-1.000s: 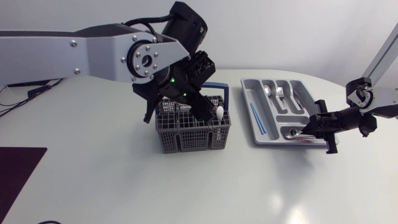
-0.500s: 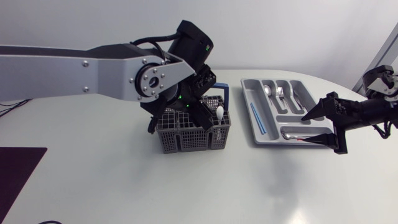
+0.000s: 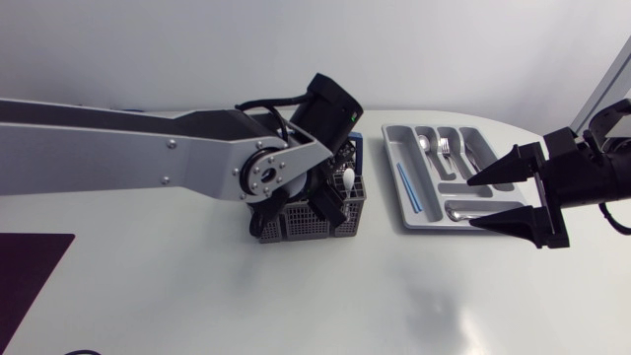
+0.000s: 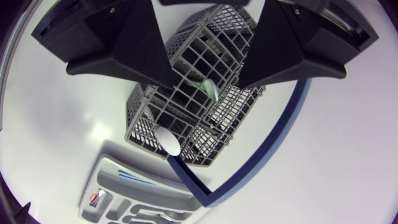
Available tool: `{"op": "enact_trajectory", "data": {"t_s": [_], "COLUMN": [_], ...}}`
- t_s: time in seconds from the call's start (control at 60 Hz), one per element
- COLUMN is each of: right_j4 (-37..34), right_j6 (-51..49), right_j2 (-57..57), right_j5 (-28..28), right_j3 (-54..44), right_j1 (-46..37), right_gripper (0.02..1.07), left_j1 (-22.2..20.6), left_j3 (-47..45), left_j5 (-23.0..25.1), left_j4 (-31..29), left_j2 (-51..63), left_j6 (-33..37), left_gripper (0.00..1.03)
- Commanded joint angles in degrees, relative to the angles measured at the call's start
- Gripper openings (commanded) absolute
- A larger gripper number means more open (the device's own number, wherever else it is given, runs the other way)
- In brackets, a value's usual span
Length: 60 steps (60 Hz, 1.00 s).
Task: Unload the cutlery basket into the drawer organizer.
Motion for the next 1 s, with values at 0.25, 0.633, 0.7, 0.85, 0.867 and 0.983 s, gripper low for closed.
{"op": "enact_trajectory", "data": {"t_s": [0.25, 0.633, 0.7, 0.85, 0.867, 0.983], "right_j4": [-0.7, 0.7, 0.8, 1.4, 1.5, 1.7], "right_j6": [4.6, 5.5, 5.5, 5.5, 5.5, 5.5], "right_j2": [-2.7, -3.4, -3.4, -3.8, -3.9, -4.1], "right_j5": [-1.8, -2.3, -2.3, -2.2, -2.3, -2.3], "right_j3": [-6.4, -8.2, -8.2, -9.1, -9.1, -9.5], "right_j1": [5.3, 6.6, 6.6, 6.6, 6.5, 6.4], "right_gripper": [1.03, 1.03, 1.03, 1.03, 1.03, 1.03], "left_j1": [-1.2, -0.9, -0.6, -0.4, -0.4, -0.3], "left_j3": [-1.1, -0.6, -0.5, 0.1, 0.2, 0.4], "left_j5": [-4.7, -5.8, -5.8, -5.8, -5.8, -5.8], "left_j4": [2.0, 3.1, 3.3, 3.3, 3.3, 3.3], "left_j2": [2.6, 4.0, 4.0, 4.6, 4.6, 5.7], "left_j6": [-1.6, -1.6, -1.6, -1.6, -1.6, -1.6], "left_gripper": [0.77, 0.76, 0.72, 0.67, 0.66, 0.65]}}
